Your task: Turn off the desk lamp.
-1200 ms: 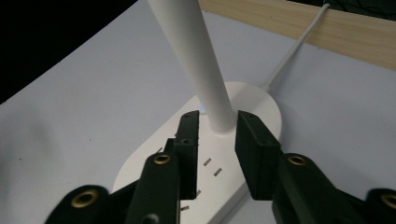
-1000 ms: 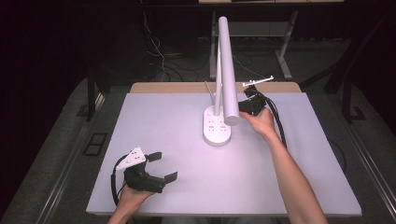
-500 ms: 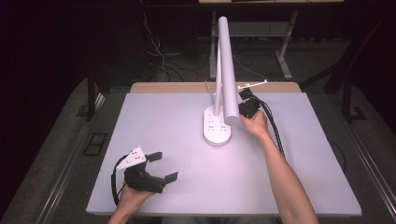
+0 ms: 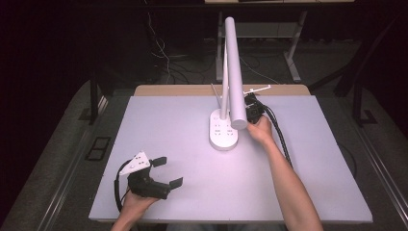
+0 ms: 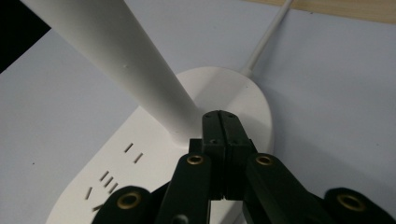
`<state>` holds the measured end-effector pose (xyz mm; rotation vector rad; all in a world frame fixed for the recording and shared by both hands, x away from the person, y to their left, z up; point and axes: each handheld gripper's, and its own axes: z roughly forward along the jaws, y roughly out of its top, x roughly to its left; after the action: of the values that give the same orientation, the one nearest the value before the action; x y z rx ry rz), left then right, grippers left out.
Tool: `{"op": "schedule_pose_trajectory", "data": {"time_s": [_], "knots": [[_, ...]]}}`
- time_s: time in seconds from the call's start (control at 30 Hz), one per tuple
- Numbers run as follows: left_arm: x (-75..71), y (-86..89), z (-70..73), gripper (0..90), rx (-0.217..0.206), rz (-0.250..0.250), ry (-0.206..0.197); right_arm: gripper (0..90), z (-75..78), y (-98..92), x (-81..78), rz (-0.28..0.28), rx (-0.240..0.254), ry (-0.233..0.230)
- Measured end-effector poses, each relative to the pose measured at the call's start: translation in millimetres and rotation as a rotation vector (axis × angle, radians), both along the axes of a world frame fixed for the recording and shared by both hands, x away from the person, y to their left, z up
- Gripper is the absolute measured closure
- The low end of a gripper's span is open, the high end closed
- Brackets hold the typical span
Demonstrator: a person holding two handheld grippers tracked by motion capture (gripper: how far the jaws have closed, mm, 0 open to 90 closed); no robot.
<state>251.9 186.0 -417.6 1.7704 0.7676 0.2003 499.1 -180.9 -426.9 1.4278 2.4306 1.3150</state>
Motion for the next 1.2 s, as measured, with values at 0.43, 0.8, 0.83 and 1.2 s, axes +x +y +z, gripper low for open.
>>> {"op": "schedule_pose_trajectory", "data": {"time_s": [0.43,0.8,0.83,1.2], "knots": [[-0.1,-1.1,0.0,0.0,-0.002,0.0,0.0,90.0,-5.4,1.1,1.3,-0.008,0.029,-0.006],[-1.0,-1.8,0.4,0.0,-0.004,-0.004,-0.001,90.0,-5.0,4.4,-2.1,-0.028,0.012,-0.013],[-1.0,-1.9,0.4,0.0,-0.004,-0.004,-0.001,90.0,-4.9,4.6,-2.1,-0.029,0.009,-0.017],[-0.5,-1.1,0.0,0.0,-0.006,-0.002,0.0,90.0,-3.9,3.6,-1.9,-0.031,0.015,-0.009]]}}
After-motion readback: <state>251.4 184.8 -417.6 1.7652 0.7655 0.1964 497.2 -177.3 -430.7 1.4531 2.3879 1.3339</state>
